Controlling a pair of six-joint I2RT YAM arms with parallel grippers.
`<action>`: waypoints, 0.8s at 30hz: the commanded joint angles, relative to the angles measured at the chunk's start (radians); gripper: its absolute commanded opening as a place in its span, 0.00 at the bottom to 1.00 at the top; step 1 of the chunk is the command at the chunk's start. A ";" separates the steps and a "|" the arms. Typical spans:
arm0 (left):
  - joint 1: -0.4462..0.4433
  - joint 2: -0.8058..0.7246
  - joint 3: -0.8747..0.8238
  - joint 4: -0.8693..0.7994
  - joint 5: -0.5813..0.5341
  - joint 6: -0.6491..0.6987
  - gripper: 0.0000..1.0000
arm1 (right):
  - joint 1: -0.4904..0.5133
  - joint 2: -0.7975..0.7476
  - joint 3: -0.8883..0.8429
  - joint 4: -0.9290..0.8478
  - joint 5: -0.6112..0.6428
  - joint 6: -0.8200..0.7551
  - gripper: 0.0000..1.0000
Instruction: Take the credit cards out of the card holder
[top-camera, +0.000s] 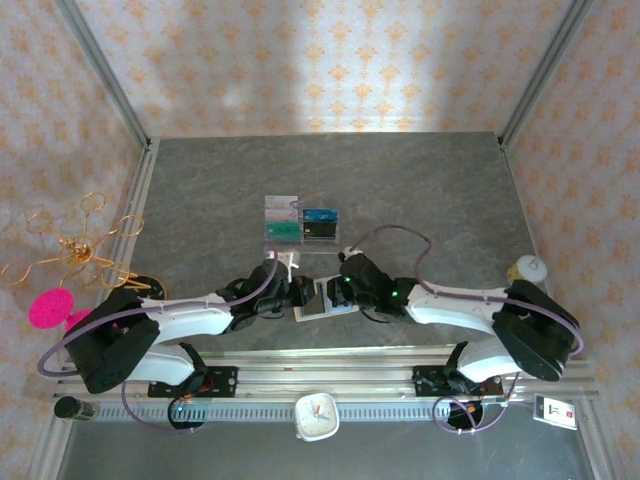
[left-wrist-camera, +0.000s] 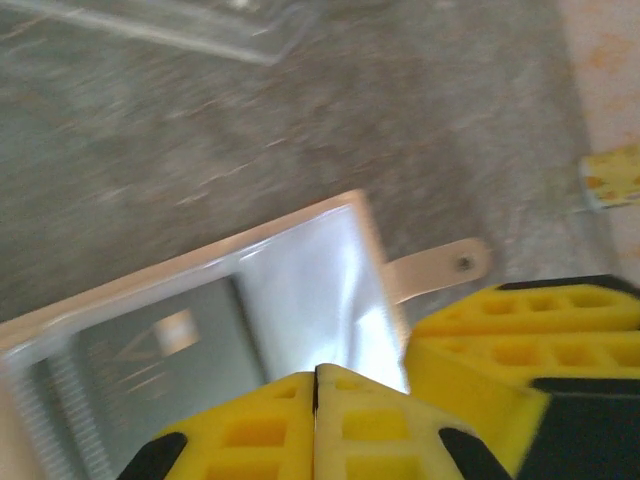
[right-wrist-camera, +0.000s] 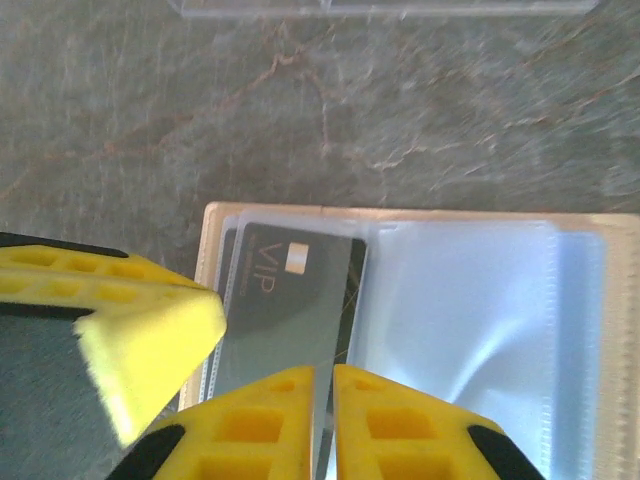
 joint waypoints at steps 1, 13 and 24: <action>0.023 0.000 -0.028 -0.027 -0.035 0.011 0.04 | -0.003 0.035 0.038 0.046 -0.067 -0.024 0.13; 0.047 0.090 -0.054 -0.005 -0.029 0.041 0.00 | -0.063 0.171 0.050 0.035 -0.071 0.052 0.17; 0.045 0.115 -0.037 0.001 -0.005 0.067 0.00 | -0.062 0.228 0.075 0.036 -0.087 0.049 0.14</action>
